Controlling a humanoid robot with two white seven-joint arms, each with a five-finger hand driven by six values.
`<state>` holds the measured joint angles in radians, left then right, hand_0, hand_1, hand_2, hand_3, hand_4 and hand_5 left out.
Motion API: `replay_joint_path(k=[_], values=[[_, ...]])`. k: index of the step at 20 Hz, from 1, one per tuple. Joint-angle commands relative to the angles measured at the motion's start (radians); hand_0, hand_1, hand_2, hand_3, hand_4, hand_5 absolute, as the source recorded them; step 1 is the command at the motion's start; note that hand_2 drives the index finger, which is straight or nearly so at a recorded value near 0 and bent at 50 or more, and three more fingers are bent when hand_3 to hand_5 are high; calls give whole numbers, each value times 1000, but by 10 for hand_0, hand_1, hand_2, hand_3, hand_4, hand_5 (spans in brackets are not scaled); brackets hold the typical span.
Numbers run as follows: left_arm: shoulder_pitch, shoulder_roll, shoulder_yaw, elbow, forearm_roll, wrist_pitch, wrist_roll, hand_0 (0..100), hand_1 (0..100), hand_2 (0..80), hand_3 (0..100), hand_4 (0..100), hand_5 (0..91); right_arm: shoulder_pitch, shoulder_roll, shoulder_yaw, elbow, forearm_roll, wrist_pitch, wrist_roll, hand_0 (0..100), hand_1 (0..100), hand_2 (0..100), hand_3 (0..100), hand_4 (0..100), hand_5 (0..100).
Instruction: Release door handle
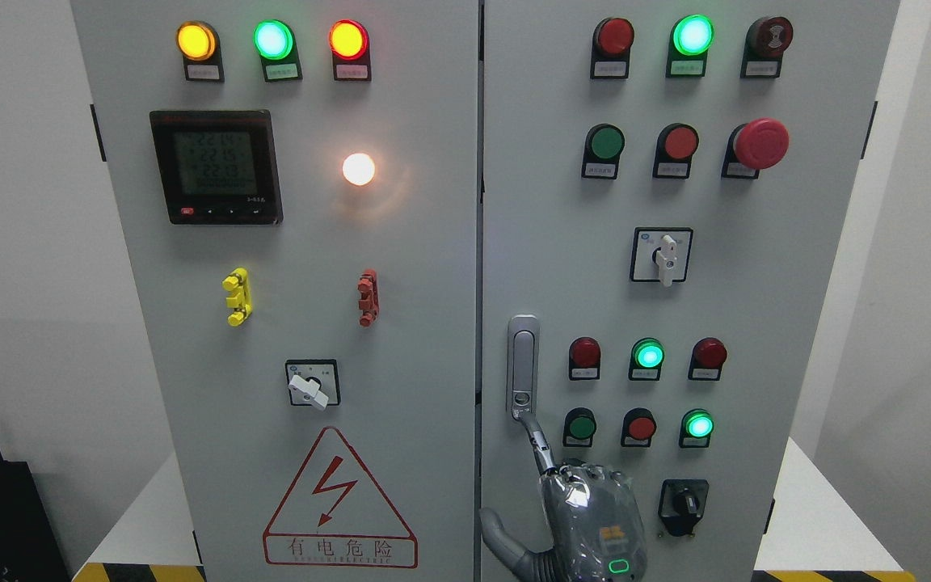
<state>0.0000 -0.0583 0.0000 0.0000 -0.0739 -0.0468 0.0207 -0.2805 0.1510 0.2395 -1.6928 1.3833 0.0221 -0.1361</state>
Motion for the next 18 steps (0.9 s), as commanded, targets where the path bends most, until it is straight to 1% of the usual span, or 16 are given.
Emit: replay_joint_path(k=[1,17,18], values=[[-3,0,2,11,0,-1,-1,120,389,0,0,0,0,-2,1,4,2,0,5,9,232,331,0,994,881,970],[-3,0,2,9,0,-1,-1,120,389,0,0,0,0,-3,1,6,5,2,18,16,234,331,0,1000,888,971],[-3,0,2,9,0,-1,-1,120,389,0,0,0,0,-2,1,6,5,2,19,23,234,331,0,1000,888,971]])
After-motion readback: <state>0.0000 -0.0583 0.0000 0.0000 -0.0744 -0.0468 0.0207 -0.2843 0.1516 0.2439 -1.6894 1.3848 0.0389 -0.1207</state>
